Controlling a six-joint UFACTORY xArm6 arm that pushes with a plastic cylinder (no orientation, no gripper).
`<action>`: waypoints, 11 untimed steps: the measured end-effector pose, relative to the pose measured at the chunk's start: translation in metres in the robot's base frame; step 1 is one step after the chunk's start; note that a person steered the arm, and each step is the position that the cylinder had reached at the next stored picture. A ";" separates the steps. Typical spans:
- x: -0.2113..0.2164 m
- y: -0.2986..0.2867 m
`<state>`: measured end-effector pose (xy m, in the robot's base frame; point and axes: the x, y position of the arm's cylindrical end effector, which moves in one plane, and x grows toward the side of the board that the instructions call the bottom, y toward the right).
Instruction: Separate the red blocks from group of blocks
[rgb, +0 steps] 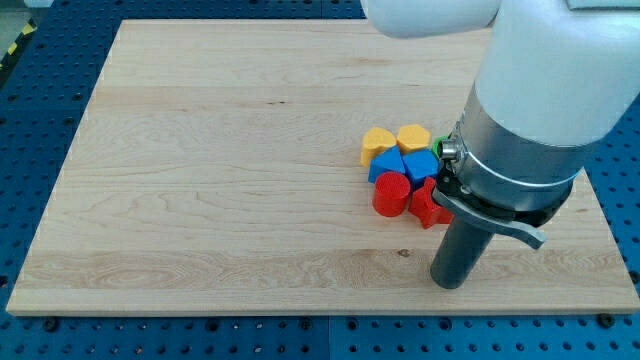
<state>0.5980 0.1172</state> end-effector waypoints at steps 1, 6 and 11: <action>0.000 0.000; -0.072 0.059; -0.060 -0.048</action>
